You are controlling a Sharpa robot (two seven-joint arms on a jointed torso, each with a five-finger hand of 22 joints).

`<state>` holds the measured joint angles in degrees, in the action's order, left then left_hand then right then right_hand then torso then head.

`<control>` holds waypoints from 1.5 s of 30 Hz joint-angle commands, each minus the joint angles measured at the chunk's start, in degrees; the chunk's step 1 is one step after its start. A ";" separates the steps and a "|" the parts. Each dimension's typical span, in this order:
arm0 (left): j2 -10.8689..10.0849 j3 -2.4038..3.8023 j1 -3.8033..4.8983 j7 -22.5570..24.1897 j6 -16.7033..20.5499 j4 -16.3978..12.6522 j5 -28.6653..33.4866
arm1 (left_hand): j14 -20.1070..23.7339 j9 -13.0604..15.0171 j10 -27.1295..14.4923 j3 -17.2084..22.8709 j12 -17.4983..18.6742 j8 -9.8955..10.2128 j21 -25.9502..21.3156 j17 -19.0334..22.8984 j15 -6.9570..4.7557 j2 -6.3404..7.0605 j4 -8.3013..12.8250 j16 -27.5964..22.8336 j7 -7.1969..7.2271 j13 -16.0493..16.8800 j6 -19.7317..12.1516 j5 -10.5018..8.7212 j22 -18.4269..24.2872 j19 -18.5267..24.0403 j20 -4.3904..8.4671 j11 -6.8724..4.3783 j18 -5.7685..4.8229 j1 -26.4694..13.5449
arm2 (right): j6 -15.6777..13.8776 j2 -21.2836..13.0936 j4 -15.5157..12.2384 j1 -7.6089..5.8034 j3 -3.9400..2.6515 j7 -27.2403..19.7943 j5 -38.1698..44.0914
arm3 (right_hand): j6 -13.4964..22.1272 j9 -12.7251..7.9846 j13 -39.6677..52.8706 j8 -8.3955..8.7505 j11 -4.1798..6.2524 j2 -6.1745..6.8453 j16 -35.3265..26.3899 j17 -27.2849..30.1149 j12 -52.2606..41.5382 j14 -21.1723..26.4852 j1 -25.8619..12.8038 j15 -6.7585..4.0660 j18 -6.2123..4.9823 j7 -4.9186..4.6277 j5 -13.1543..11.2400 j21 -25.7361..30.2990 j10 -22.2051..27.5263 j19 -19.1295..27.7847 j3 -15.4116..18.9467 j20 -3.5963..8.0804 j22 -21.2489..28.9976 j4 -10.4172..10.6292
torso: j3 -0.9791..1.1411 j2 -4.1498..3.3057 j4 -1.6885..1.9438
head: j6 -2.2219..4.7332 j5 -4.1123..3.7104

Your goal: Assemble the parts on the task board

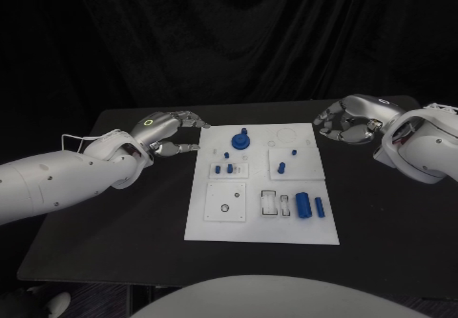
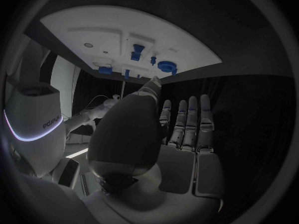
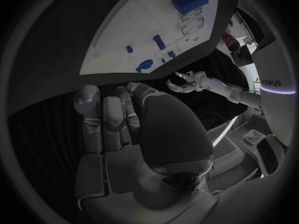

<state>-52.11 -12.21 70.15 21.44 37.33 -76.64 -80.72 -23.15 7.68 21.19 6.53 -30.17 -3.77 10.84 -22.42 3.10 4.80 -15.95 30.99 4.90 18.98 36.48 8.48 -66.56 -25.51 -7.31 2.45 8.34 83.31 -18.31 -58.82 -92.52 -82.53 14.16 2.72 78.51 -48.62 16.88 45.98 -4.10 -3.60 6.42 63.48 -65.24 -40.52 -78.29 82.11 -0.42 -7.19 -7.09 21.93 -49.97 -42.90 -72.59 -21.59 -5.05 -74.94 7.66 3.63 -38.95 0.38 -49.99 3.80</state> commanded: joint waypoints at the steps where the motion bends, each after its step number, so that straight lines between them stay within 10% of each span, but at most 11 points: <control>1: -0.95 0.03 0.15 13.79 -4.23 -1.13 19.03 | 2.70 0.14 -3.64 -2.43 -0.08 -0.26 -5.93 3.87 -0.03 -1.08 -0.85 -10.38 -2.00 -3.14 3.90 0.54 4.51 3.81 -0.32 0.19 0.23 -6.08 | 5.97 0.79 0.03 -0.69 0.02 3.41 6.71 | 1.90 -0.20 -3.30 0.29 -2.88 1.16 -4.62 4.12 5.18 4.07 -0.37 2.21 -0.90 0.85 -0.83 6.73 6.96 3.95 -0.28 -1.51 0.07 -0.08 | -0.15 0.05 0.20 | -0.01 -0.54; 3: -1.26 0.03 0.11 17.47 -7.54 -1.39 26.13 | 6.89 0.50 -3.82 -4.62 0.95 -0.96 -7.50 8.91 -0.06 -2.95 -0.72 -17.89 -4.06 -5.06 7.25 6.91 7.07 5.48 0.01 -2.11 0.00 -8.83 | 7.27 1.39 0.38 -0.84 0.03 3.54 9.45 | 2.38 -0.09 -5.29 0.07 -3.66 1.41 -5.94 5.70 7.18 6.14 -0.63 2.79 -1.34 1.37 -2.85 9.58 9.16 5.71 0.45 -2.35 0.84 -0.45 | -0.30 0.03 0.48 | -0.01 -1.01; 6: -1.33 0.01 -0.03 21.73 -13.89 -1.63 38.71 | 15.02 -0.18 -9.50 -7.06 8.82 0.02 -6.50 15.68 0.54 -4.45 -0.77 -25.79 -4.32 -10.18 5.80 6.40 11.13 10.61 0.41 -3.54 -0.65 -8.59 | 9.88 2.34 0.97 -0.45 0.03 4.22 12.52 | 3.01 -0.05 -7.24 0.08 -3.97 1.37 -5.28 5.71 9.14 6.58 -0.75 2.26 -1.74 2.47 -3.79 9.61 11.41 5.72 1.25 -2.53 0.67 -0.79 | -0.32 -0.12 0.51 | -0.01 -0.86; 9: -1.23 0.01 -0.18 24.09 -19.95 -1.96 50.13 | 19.53 -1.73 -13.60 -12.29 15.62 0.46 -7.85 20.22 1.01 -7.30 -0.81 -30.02 -4.53 -15.52 0.70 6.34 24.99 16.46 -0.20 -3.74 -1.01 -6.52 | 12.05 3.22 1.61 0.20 0.02 4.75 13.94 | 4.64 -0.27 -9.92 0.25 -4.56 1.10 -5.15 6.50 11.34 7.57 -0.67 3.14 -1.86 2.65 -4.06 11.04 13.60 6.27 2.45 -3.23 0.84 -1.51 | -0.56 -0.36 0.60 | -0.01 -1.00; 13: -1.37 0.00 -0.40 26.16 -27.02 -3.20 63.05 | 22.65 -2.96 -16.87 -17.10 19.58 0.87 -8.50 22.20 1.20 -9.60 -0.75 -30.83 -4.25 -17.24 -5.07 5.25 38.45 20.83 -0.95 -4.18 -0.38 -6.48 | 13.75 4.07 2.29 1.29 0.02 5.06 14.87 | 5.10 -0.30 -11.95 0.12 -4.95 0.88 -4.67 6.85 12.78 7.82 -0.67 3.30 -2.00 2.89 -4.24 11.43 14.84 6.22 3.40 -3.54 0.75 -1.97 | -1.25 -0.46 1.80 | -0.01 -2.63; 19: -2.03 0.00 -0.50 27.11 -32.40 -5.52 70.84 | 23.15 -5.04 -18.45 -19.70 22.47 1.62 -8.94 22.42 0.99 -11.74 -0.87 -30.99 -2.68 -17.62 -15.27 2.02 45.64 22.79 -1.29 -4.68 0.20 -10.10 | 11.48 4.31 2.71 2.66 0.01 4.59 15.28 | 2.88 0.53 -14.75 -1.28 -4.56 0.84 -1.29 5.70 11.69 5.47 -3.45 3.73 -1.47 2.29 -6.42 7.93 10.36 3.16 6.98 -4.09 -0.50 -0.38 | -2.30 -0.67 3.50 | -0.01 -5.15; 26: -3.20 0.00 -0.52 27.04 -34.59 -8.08 73.06 | 23.15 -5.83 -18.43 -20.62 22.94 1.98 -8.87 22.42 1.32 -13.17 -0.72 -30.99 -5.32 -17.63 -19.98 3.63 47.14 22.81 -1.75 -3.93 0.40 -9.48 | 9.60 4.96 3.83 3.67 0.01 3.89 15.40 | 2.08 1.03 -17.23 -1.62 -4.12 0.28 0.81 5.17 11.48 3.93 -2.13 3.28 -1.02 2.36 -0.88 5.26 7.45 0.92 6.91 -3.66 -1.66 -1.46 | -3.72 -1.24 4.38 | -0.01 -6.63; 31: -3.52 0.00 -0.53 26.65 -35.42 -8.82 73.44 | 23.15 -5.87 -18.34 -20.77 23.07 2.02 -8.83 22.42 1.67 -13.89 -0.70 -30.99 -3.98 -17.63 -20.73 6.14 47.71 22.62 -2.15 -3.43 0.42 -7.66 | 8.32 6.09 5.26 4.51 0.01 3.28 15.42 | 2.55 1.04 -19.20 -1.23 -4.16 0.00 1.29 5.55 12.06 3.75 -1.19 3.24 -0.93 2.32 3.06 4.89 6.04 0.48 5.52 -3.53 -2.17 -2.61 | -4.44 -1.54 4.71 | -0.01 -7.32; 32: -3.53 0.00 -0.53 26.53 -35.65 -8.85 73.49 | 23.15 -5.89 -18.33 -20.68 23.17 2.03 -8.79 22.42 2.30 -14.30 -0.77 -30.99 -1.62 -17.63 -21.21 8.45 47.97 22.45 -2.89 -1.82 0.51 -5.94 | 8.05 6.37 5.60 4.67 0.01 3.11 15.43 | 2.52 1.06 -19.64 -1.22 -4.14 -0.07 1.44 5.60 12.12 3.66 -1.20 3.22 -0.88 2.30 3.36 4.64 5.37 0.32 5.19 -3.52 -2.34 -2.74 | -4.59 -1.58 4.77 | -0.01 -7.45; 41: -3.43 0.01 -0.53 26.06 -36.72 -8.81 73.61 | 23.15 -5.85 -18.04 -20.73 22.78 1.97 -8.69 22.42 3.31 -14.71 -0.45 -30.99 -1.46 -17.56 -21.13 11.26 48.42 22.12 -4.72 -0.30 1.18 -2.40 | 6.87 7.86 7.41 5.49 0.01 2.02 15.43 | 1.75 1.24 -21.99 -1.42 -3.99 -0.18 2.66 5.19 12.87 2.73 -1.27 3.03 -0.60 2.18 5.12 2.78 2.23 -0.78 3.11 -3.33 -3.35 -3.32 | -5.13 -1.41 4.92 | -0.01 -8.14; 45: -3.40 0.01 -0.53 25.91 -37.03 -8.78 73.62 | 23.15 -5.84 -17.91 -20.71 22.57 1.96 -8.65 22.42 3.66 -14.77 -0.36 -30.99 -1.52 -17.53 -21.08 12.08 48.52 22.03 -5.24 0.17 1.40 -1.39 | 6.85 8.22 7.91 5.79 0.01 1.91 15.43 | 0.79 1.44 -23.40 -1.77 -3.79 0.03 3.07 5.24 13.45 2.40 -1.46 2.82 -0.50 2.12 6.29 2.02 0.33 -1.21 1.66 -3.14 -3.89 -3.72 | -4.93 -1.39 4.78 | -0.01 -8.07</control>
<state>-55.59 -12.26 69.65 38.66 1.92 -85.31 -8.05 -0.02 1.84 3.26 -14.00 -7.29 -1.99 2.18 -0.06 6.37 -9.95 -16.56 0.20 3.08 1.41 15.16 20.40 -18.10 -3.52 -12.32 2.25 9.33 81.47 -10.07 -50.57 -84.75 -76.95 14.20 5.11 93.34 -47.58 18.27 22.74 -5.67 -7.45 6.47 66.36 -60.02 -27.26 -75.37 80.53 2.35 -8.05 -4.97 28.02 -47.75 -42.31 -73.41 -19.66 -7.99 -74.94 3.92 -1.31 -40.39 5.25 -49.99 -4.31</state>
